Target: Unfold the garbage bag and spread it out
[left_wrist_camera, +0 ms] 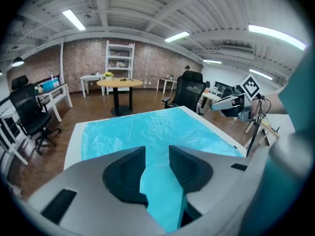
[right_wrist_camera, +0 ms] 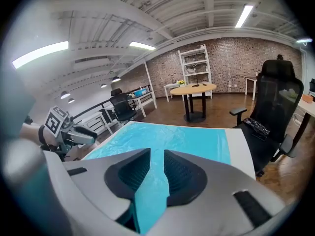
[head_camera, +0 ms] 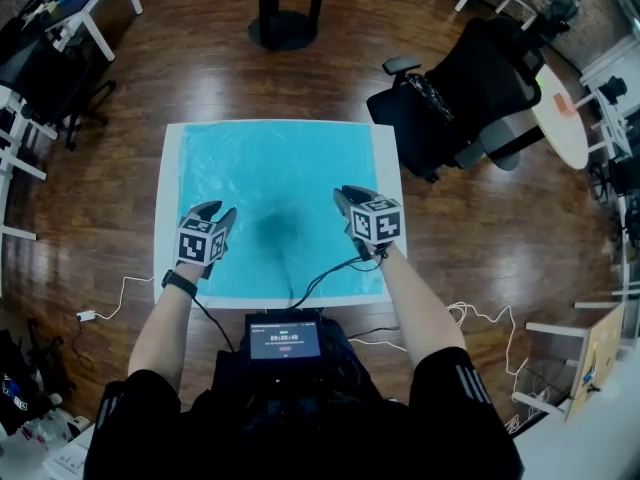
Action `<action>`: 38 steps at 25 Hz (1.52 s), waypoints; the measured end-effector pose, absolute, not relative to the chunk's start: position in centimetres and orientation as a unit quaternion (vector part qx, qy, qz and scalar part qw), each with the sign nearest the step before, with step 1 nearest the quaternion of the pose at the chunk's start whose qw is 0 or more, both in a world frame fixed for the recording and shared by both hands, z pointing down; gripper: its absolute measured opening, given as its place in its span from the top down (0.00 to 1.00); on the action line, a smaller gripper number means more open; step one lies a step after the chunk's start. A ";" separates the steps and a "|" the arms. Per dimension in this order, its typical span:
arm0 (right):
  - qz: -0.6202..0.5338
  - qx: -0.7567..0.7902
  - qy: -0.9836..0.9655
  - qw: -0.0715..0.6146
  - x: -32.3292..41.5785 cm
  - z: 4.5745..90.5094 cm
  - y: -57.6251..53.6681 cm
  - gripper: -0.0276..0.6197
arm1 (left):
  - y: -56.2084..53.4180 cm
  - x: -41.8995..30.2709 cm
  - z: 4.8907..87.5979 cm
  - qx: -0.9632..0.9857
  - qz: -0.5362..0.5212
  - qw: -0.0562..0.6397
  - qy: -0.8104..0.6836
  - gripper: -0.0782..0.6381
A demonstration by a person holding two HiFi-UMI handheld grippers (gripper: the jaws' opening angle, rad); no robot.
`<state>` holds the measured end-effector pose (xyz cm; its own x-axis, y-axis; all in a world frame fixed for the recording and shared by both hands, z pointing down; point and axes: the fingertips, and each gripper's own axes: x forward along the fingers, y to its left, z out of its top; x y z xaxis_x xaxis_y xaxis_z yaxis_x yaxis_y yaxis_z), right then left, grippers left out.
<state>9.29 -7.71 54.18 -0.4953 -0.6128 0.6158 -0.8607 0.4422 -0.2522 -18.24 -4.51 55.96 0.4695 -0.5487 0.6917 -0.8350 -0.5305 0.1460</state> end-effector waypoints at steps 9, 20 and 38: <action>0.263 0.457 -0.836 0.151 8.2 48.3 -4.7 0.82 | -1.8 -17.4 53.2 0.843 0.276 0.229 -0.401 0.67; 0.254 0.449 -0.850 0.107 7.1 45.2 -1.4 0.88 | 0.6 -15.5 50.7 0.859 0.263 0.209 -0.387 0.67; 0.241 0.400 -0.879 0.102 4.7 43.7 0.8 0.93 | 2.0 -12.7 47.7 0.859 0.238 0.202 -0.405 0.67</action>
<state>4.73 0.78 43.71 -0.6595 -0.6535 0.3714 -0.7515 0.5645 -0.3413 -12.70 2.02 47.66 0.5578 -0.5998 0.5737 -0.7928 -0.5895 0.1546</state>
